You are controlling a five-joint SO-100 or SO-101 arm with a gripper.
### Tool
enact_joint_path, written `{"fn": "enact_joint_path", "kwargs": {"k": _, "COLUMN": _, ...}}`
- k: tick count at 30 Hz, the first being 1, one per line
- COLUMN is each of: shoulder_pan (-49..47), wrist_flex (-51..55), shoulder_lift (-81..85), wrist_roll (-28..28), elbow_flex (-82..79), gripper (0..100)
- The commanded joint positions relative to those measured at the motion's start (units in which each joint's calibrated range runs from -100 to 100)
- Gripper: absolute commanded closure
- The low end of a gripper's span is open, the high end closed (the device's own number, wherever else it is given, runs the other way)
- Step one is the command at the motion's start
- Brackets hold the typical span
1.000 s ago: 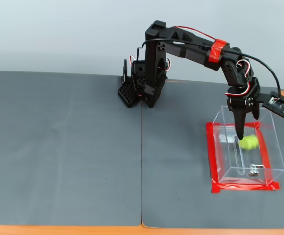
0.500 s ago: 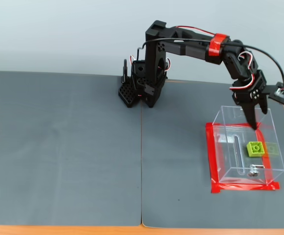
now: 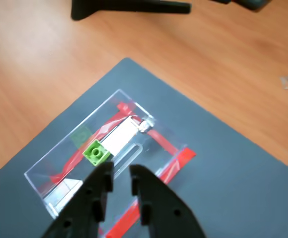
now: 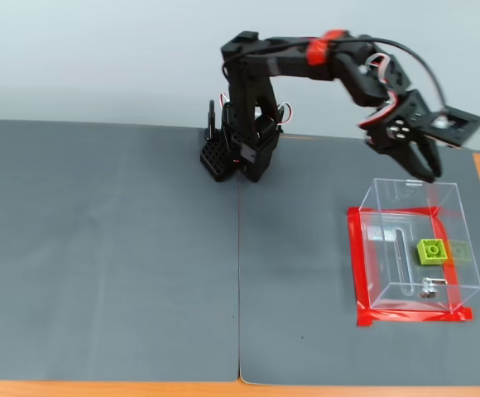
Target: Pick the green lego block and place it into the transparent box
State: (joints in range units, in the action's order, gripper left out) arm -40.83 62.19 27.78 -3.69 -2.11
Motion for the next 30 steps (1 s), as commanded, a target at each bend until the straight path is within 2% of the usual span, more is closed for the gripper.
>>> {"fn": "enact_joint_path", "kwargs": {"k": 1, "shoulder_pan": 5.35, "wrist_flex": 0.31, "shoulder_lift": 8.63, "wrist_roll": 0.17, "elbow_flex": -3.18, "gripper": 96}}
{"fn": "enact_joint_path", "kwargs": {"k": 16, "shoulder_pan": 35.42, "wrist_flex": 0.31, "shoulder_lift": 35.51, "wrist_roll": 0.22, "elbow_flex": -24.17, "gripper": 96}}
{"fn": "enact_joint_path", "kwargs": {"k": 22, "shoulder_pan": 40.42, "wrist_flex": -0.21, "shoulder_lift": 43.99, "wrist_roll": 0.28, "elbow_flex": -33.76, "gripper": 96}}
{"fn": "enact_joint_path", "kwargs": {"k": 30, "shoulder_pan": 40.42, "wrist_flex": -0.38, "shoulder_lift": 55.43, "wrist_roll": 0.33, "elbow_flex": -46.24, "gripper": 96}}
